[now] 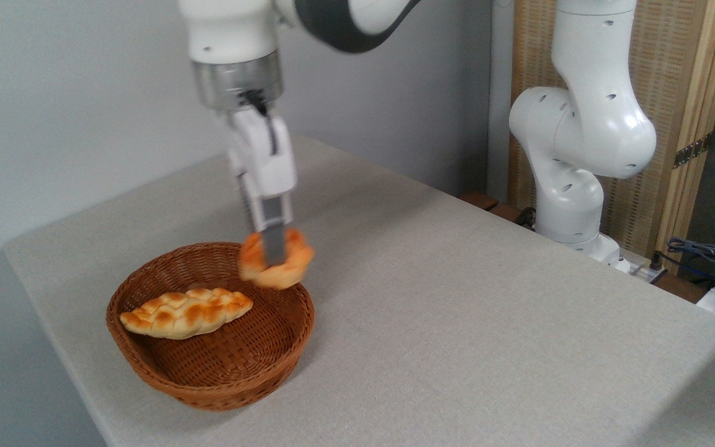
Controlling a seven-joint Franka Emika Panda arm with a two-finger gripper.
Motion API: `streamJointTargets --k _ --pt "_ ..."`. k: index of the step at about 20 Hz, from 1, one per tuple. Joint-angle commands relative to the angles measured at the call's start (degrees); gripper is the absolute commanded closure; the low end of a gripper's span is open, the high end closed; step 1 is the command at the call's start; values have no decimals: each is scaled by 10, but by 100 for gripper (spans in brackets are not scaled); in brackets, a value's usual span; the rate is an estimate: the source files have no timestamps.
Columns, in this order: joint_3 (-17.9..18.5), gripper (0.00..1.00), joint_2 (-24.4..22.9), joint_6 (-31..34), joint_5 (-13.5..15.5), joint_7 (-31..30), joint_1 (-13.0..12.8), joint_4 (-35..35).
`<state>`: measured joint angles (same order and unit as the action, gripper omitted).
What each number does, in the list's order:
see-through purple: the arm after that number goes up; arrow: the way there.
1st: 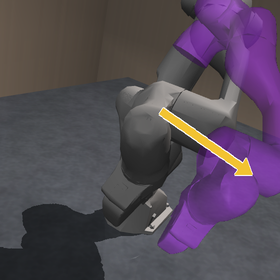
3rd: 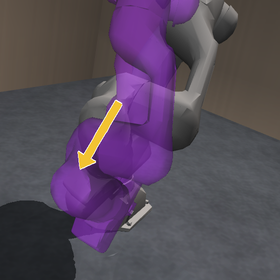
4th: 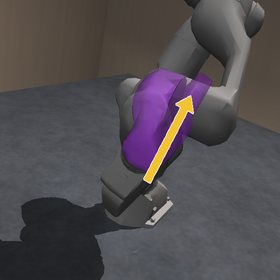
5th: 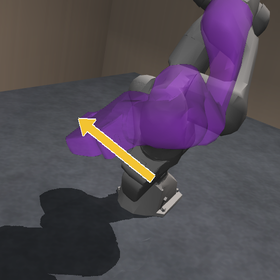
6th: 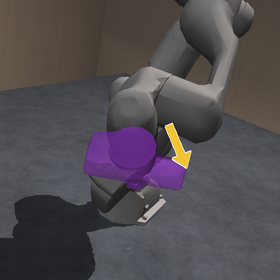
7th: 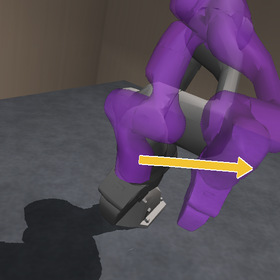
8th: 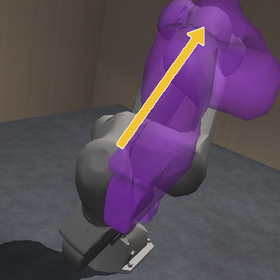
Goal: Put bread into the basket
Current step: 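Lift the orange bun and carry it into the wicker basket, then open the gripper to release the bun and raise it away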
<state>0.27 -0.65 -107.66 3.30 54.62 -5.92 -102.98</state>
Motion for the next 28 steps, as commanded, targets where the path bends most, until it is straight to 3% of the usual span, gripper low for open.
streamJointTargets --k 1,2,4,5,6,8,20,23,28 --pt "-1 37 67 -107 3 7 -9 26" --pt "-2 34 81 -128 1 10 -14 26" --pt "-15 13 105 -135 -3 14 -16 24" --pt "-19 12 112 -136 -14 14 -17 24" --pt "-19 2 117 -137 -35 14 -17 24" --pt "-19 0 120 -135 -59 14 -17 24" --pt "-19 0 109 -127 -52 -11 -16 27" --pt "-14 0 78 -71 -51 -60 -11 49" --pt "-6 0 57 174 -8 -85 1 161"
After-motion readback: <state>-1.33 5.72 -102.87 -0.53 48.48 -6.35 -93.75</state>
